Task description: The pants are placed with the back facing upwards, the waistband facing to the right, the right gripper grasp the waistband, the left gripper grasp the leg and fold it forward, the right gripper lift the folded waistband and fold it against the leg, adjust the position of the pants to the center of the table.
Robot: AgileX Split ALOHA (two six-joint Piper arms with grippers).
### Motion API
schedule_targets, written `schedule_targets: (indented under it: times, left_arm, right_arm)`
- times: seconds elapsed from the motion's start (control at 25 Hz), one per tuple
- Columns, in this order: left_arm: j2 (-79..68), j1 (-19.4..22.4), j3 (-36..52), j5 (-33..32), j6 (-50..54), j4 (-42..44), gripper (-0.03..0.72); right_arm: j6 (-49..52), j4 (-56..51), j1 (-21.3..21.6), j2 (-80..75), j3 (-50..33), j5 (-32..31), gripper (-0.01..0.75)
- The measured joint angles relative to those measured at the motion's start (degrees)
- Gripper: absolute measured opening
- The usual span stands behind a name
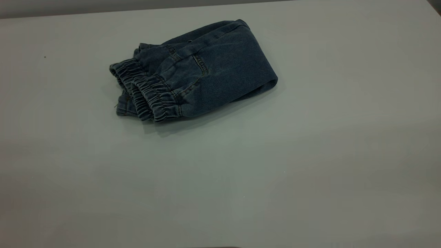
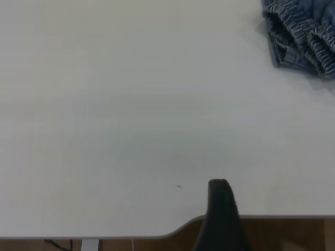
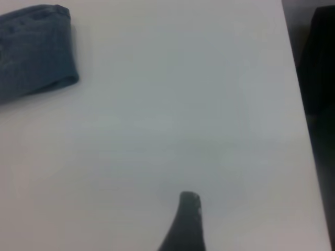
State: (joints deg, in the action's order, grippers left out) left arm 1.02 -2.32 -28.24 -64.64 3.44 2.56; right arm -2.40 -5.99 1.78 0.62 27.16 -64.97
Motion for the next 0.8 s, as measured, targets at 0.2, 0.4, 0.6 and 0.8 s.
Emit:
schedule_targets:
  times: [0.2, 0.4, 0.6, 0.8]
  left_arm:
    - [0.1, 0.0, 0.0, 0.0, 0.0, 0.0, 0.471]
    - [0.1, 0.0, 0.0, 0.0, 0.0, 0.0, 0.471]
    - [0.1, 0.0, 0.0, 0.0, 0.0, 0.0, 0.471]
    - [0.1, 0.0, 0.0, 0.0, 0.0, 0.0, 0.471]
  right_arm:
    - [-1.8, -0.1, 0.0, 0.0, 0.0, 0.0, 0.594]
    - [-3.5, -1.1, 0.0, 0.0, 0.0, 0.0, 0.594]
    - [-3.2, -1.1, 0.0, 0.0, 0.0, 0.0, 0.594]
    - [-1.6, -1.1, 0.0, 0.0, 0.0, 0.0, 0.594]
